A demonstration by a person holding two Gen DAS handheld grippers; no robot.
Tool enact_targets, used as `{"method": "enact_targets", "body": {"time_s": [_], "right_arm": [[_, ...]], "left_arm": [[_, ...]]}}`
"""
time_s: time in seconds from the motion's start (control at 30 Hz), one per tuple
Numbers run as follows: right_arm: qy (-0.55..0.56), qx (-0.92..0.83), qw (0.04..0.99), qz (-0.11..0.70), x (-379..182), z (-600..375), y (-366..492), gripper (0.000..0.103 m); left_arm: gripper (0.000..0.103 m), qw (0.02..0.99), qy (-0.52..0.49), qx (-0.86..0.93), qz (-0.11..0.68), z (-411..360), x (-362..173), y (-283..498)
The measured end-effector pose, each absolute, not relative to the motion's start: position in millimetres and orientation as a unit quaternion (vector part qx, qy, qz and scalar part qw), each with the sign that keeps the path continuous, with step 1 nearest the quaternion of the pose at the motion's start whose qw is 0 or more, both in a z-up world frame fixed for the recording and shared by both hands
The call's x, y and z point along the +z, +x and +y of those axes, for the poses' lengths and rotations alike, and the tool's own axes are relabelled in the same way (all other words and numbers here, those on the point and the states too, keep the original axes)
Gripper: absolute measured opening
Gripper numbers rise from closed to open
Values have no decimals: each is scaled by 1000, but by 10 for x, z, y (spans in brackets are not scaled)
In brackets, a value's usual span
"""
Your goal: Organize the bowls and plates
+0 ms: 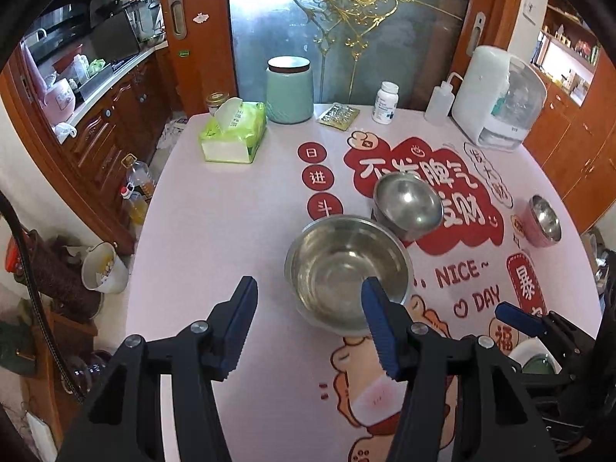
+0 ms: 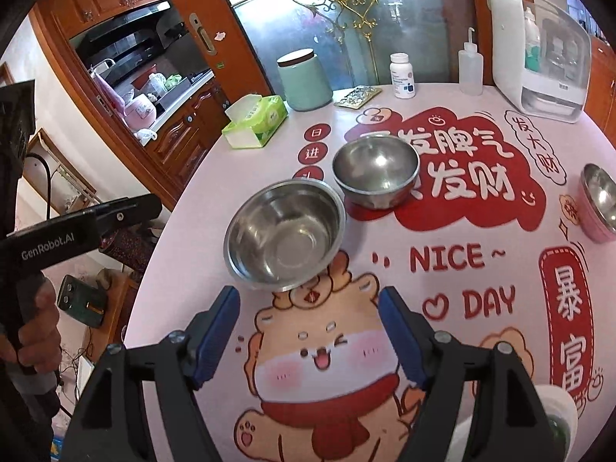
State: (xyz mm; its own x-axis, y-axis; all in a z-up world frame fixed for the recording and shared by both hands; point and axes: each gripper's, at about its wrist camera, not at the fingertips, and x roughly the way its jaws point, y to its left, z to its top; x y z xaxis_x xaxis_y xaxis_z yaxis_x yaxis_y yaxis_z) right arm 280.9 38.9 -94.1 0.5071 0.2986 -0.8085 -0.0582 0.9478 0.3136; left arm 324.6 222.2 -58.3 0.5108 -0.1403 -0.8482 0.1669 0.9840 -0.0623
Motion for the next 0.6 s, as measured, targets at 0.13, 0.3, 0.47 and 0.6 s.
{"method": "enact_targets", "body": {"time_s": [0.13, 0.3, 0.47, 0.6], "right_arm": [[128, 96, 857, 490, -1048, 390, 2979, 75], [129, 90, 850, 502, -1229, 411, 3102, 75], [142, 93, 845, 507, -1426, 407, 3195, 75], [154, 92, 844, 505, -1533, 402, 3231, 75]], "left_arm": [[55, 864, 5, -87, 496, 2253, -735, 3376], [55, 855, -7, -96, 509, 2278, -984, 3536], [55, 848, -14, -104, 519, 2237, -1269, 3650], [55, 837, -20, -107, 537, 2217, -1511, 3730]]}}
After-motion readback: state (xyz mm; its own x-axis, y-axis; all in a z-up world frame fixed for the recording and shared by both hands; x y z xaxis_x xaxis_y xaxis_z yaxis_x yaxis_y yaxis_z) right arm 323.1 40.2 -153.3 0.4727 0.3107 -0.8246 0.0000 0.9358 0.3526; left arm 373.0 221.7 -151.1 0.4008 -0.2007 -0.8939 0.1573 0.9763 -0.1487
